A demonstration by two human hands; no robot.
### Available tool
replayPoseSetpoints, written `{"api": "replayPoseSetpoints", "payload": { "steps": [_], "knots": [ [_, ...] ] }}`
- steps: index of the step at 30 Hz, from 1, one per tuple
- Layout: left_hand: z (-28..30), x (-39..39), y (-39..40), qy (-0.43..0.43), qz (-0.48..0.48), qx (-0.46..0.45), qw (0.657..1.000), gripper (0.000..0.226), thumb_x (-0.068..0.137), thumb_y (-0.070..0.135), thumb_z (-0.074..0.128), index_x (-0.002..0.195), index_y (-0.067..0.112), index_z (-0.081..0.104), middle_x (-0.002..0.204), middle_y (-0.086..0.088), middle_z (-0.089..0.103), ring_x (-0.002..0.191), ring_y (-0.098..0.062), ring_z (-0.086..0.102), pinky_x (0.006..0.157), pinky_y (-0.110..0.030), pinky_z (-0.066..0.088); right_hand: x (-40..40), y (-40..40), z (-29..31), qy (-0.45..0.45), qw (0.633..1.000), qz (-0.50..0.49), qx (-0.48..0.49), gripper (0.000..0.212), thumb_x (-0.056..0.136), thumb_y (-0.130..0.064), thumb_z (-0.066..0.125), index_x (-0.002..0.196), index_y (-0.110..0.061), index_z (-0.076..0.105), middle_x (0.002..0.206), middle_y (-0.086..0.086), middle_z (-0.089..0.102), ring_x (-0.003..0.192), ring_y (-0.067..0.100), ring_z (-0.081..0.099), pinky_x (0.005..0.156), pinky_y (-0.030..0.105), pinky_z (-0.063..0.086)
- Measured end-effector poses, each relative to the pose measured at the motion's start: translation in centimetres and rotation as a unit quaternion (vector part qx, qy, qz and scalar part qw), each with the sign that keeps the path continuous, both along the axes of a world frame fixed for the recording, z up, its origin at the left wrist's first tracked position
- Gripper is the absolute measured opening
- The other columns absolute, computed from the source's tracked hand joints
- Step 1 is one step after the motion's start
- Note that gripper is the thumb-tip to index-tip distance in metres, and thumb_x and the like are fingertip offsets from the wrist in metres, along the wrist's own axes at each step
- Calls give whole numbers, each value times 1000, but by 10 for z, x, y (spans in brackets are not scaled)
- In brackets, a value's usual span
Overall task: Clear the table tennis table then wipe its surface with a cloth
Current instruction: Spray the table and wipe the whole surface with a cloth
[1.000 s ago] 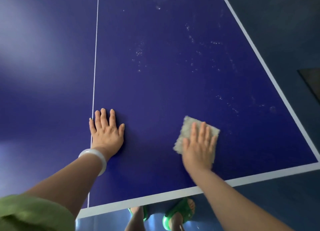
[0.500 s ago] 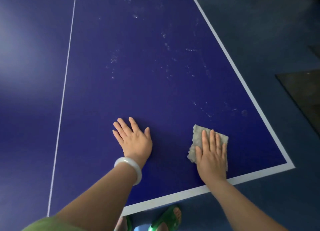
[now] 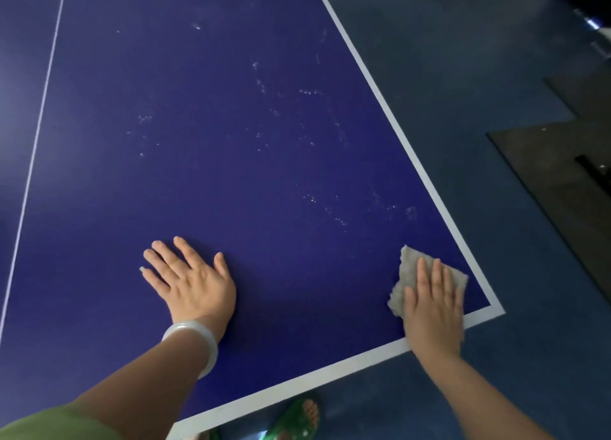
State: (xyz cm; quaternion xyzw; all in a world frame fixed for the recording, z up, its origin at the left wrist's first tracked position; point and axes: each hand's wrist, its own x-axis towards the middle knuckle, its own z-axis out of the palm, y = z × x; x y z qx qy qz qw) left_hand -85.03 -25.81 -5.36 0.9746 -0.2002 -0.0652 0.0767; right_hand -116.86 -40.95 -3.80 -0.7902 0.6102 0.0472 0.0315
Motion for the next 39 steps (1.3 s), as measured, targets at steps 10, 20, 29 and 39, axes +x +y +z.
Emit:
{"api": "replayPoseSetpoints", "payload": {
  "steps": [10, 20, 29, 39],
  "knots": [
    [1, -1, -2, -14, 9, 1, 1000, 75, 98, 49, 30, 153, 1, 11, 159, -27, 2, 147, -39, -5, 119, -53, -6, -13, 12, 7, -1, 974, 224, 11, 57, 103, -44, 10, 155, -21, 19, 162, 3, 17, 150, 20, 10, 118, 50, 16],
    [2, -2, -3, -22, 14, 20, 999, 76, 98, 52, 24, 153, 3, 8, 159, -25, 1, 148, -37, -6, 119, -52, -5, 12, -91, 13, 1, 996, -68, 61, 59, 101, -46, 8, 152, -29, -14, 162, 0, -15, 148, 17, -16, 120, 52, -3],
    [6, -4, -4, -15, 18, 20, 1000, 76, 97, 54, 22, 154, 6, 5, 160, -22, -2, 148, -33, -10, 119, -49, -8, 102, -54, 7, -28, 941, 333, 59, 60, 101, -48, 11, 155, -27, -4, 162, -3, -11, 149, 15, -14, 120, 48, -4],
    [8, -4, -4, -17, 20, 28, 999, 77, 97, 54, 21, 154, 5, 6, 160, -23, -2, 148, -34, -10, 119, -48, -9, 91, -167, 15, -20, 997, -46, 67, 60, 101, -44, 11, 154, -25, -10, 163, 4, -11, 149, 21, -12, 120, 51, -5]
  ]
}}
